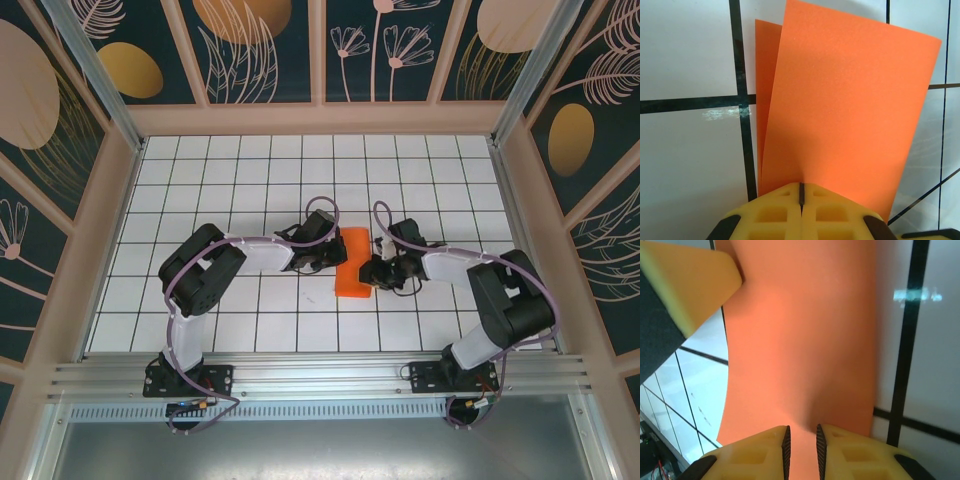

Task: Fold a paper plane with a square sheet of paper (pick it up from the middle)
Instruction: Fold the square sheet of paper in half at the center of the table.

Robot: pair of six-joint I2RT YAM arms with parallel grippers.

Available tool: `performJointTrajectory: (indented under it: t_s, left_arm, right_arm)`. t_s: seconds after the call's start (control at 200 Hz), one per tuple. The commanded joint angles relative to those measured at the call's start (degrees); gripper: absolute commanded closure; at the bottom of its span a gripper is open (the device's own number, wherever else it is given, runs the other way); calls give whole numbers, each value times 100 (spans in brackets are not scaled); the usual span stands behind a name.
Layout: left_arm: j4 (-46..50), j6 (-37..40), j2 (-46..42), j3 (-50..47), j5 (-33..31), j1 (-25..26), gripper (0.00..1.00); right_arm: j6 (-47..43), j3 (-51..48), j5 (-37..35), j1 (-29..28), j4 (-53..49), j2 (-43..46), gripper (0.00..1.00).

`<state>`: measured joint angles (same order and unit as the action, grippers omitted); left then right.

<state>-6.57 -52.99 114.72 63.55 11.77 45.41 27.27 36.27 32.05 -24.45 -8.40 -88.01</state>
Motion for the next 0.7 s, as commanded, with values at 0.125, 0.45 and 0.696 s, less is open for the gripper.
performJointTrajectory:
  t_s: [0.125,0.45,0.696]
  left_arm:
    - [309,86,269,-90,10,56,94]
    - [296,105,280,-122,37,55,94]
    - [293,105,271,-112,41,51,94]
  right_arm:
    - [-126,-54,500,-314,-53,324,76]
    - [-72,-405,-99,-328,-12,-265,76]
    - [-37,-314,98,-324,-129,332,76]
